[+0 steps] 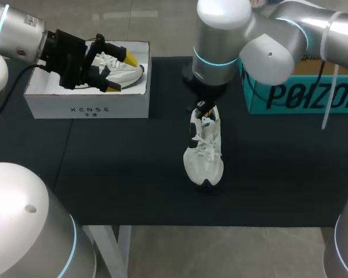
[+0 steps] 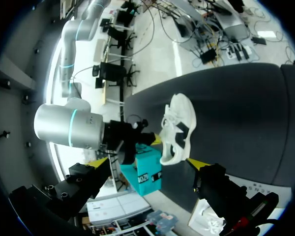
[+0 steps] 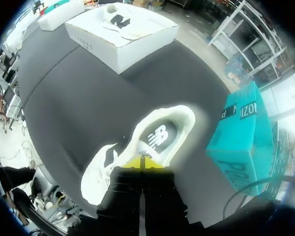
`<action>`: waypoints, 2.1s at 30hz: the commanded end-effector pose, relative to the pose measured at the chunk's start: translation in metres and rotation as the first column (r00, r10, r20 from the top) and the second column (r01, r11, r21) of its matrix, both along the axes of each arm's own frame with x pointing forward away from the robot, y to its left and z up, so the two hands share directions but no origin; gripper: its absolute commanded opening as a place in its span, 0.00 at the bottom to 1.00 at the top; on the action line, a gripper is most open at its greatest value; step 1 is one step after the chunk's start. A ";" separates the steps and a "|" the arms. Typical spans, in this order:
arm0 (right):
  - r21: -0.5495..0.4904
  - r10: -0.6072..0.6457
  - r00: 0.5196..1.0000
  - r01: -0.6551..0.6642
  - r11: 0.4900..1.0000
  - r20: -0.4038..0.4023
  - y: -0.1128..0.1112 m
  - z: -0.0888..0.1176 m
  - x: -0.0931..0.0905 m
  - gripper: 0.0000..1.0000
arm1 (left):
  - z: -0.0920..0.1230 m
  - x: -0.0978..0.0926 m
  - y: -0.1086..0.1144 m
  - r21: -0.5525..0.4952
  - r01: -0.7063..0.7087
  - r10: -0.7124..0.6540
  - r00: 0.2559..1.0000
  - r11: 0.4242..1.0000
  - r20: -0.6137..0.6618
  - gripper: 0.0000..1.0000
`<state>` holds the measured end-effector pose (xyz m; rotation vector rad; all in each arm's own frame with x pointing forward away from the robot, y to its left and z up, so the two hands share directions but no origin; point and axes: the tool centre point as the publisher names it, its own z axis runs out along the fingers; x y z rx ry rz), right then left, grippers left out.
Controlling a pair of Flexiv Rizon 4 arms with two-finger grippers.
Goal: Take the shoe out of the shoebox, open the shoe tongue, remove and reinsert the insole, then place the shoe into the shoebox
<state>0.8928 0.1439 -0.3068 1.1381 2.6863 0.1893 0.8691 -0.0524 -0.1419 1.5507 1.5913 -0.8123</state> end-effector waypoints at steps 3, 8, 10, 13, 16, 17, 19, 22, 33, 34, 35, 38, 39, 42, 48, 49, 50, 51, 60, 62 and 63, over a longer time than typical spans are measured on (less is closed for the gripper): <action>0.023 0.296 0.955 -0.296 0.955 -0.005 -0.006 -0.002 0.000 0.00 | 0.000 -0.001 -0.001 0.002 -0.002 0.002 1.000 1.000 0.001 1.00; -0.193 0.598 0.795 -0.606 0.772 -0.103 -0.006 0.006 0.045 0.00 | 0.000 -0.001 -0.001 0.002 -0.002 0.002 1.000 1.000 0.001 1.00; -0.186 0.668 0.733 -0.680 0.709 -0.129 -0.008 0.010 0.057 0.00 | 0.000 -0.001 -0.001 0.002 -0.002 0.002 1.000 1.000 0.001 1.00; -0.213 0.695 0.701 -0.712 0.669 -0.162 -0.013 0.016 0.072 0.00 | 0.000 -0.001 -0.001 0.002 -0.002 0.002 1.000 1.000 0.001 1.00; -0.215 0.732 0.658 -0.752 0.623 -0.180 -0.013 0.011 0.087 0.16 | 0.000 -0.001 -0.001 0.002 -0.002 0.002 1.000 1.000 0.001 1.00; -0.229 0.722 0.662 -0.748 0.623 -0.200 -0.014 0.007 0.092 0.27 | 0.000 -0.001 -0.001 0.002 -0.002 0.002 1.000 1.000 0.001 1.00; -0.218 0.726 0.655 -0.755 0.618 -0.211 -0.015 0.000 0.100 0.21 | 0.000 -0.001 -0.001 0.002 -0.002 0.002 1.000 1.000 0.001 1.00; -0.248 0.714 0.657 -0.753 0.609 -0.243 -0.012 -0.010 0.107 0.20 | 0.000 -0.001 -0.001 0.002 -0.002 0.002 1.000 1.000 0.001 1.00; -0.233 0.710 0.667 -0.745 0.625 -0.225 -0.016 -0.032 0.122 0.38 | 0.000 -0.001 -0.001 0.002 -0.002 0.002 1.000 1.000 0.001 1.00; -0.234 0.709 0.668 -0.744 0.626 -0.226 -0.017 -0.034 0.123 0.38 | 0.000 -0.001 -0.001 0.002 -0.002 0.002 1.000 1.000 0.001 1.00; -0.234 0.708 0.669 -0.743 0.627 -0.225 -0.018 -0.036 0.125 0.38 | 0.000 -0.001 -0.001 0.002 -0.002 0.002 1.000 1.000 0.001 1.00; -0.234 0.708 0.668 -0.743 0.626 -0.229 -0.019 -0.041 0.127 0.42 | 0.000 -0.001 -0.001 0.002 -0.002 0.002 1.000 1.000 0.001 1.00; -0.229 0.706 0.668 -0.744 0.628 -0.234 -0.020 -0.045 0.127 0.44 | 0.000 -0.001 -0.001 0.002 -0.002 0.002 1.000 1.000 0.001 1.00; -0.209 0.700 0.674 -0.739 0.641 -0.235 -0.023 -0.062 0.125 0.45 | 0.000 -0.001 -0.001 0.002 -0.002 0.002 1.000 1.000 0.001 1.00; -0.191 0.684 0.690 -0.723 0.664 -0.235 -0.027 -0.084 0.122 0.45 | 0.000 -0.001 -0.001 0.002 -0.002 0.002 1.000 1.000 0.001 1.00; -0.194 0.681 0.691 -0.722 0.664 -0.241 -0.026 -0.085 0.122 0.44 | 0.000 -0.001 -0.001 0.002 -0.002 0.002 1.000 1.000 0.001 1.00; -0.197 0.678 0.693 -0.721 0.665 -0.247 -0.026 -0.087 0.122 0.43 | 0.000 -0.001 -0.001 0.002 -0.002 0.002 1.000 1.000 0.001 1.00; -0.196 0.676 0.693 -0.720 0.666 -0.248 -0.026 -0.087 0.122 0.42 | 0.000 -0.001 -0.001 0.002 -0.002 0.002 1.000 1.000 0.001 1.00; -0.202 0.604 0.756 -0.652 0.731 -0.254 -0.040 -0.036 0.108 0.00 | 0.000 -0.001 -0.001 0.002 -0.002 0.002 1.000 1.000 0.001 1.00; -0.184 0.601 0.763 -0.643 0.744 -0.238 -0.042 -0.016 0.105 0.00 | 0.000 -0.001 -0.001 0.002 -0.002 0.002 1.000 1.000 0.001 1.00; -0.192 0.584 0.777 -0.626 0.756 -0.234 -0.043 -0.006 0.104 0.00 | 0.000 -0.001 -0.001 0.002 -0.002 0.002 1.000 1.000 0.001 1.00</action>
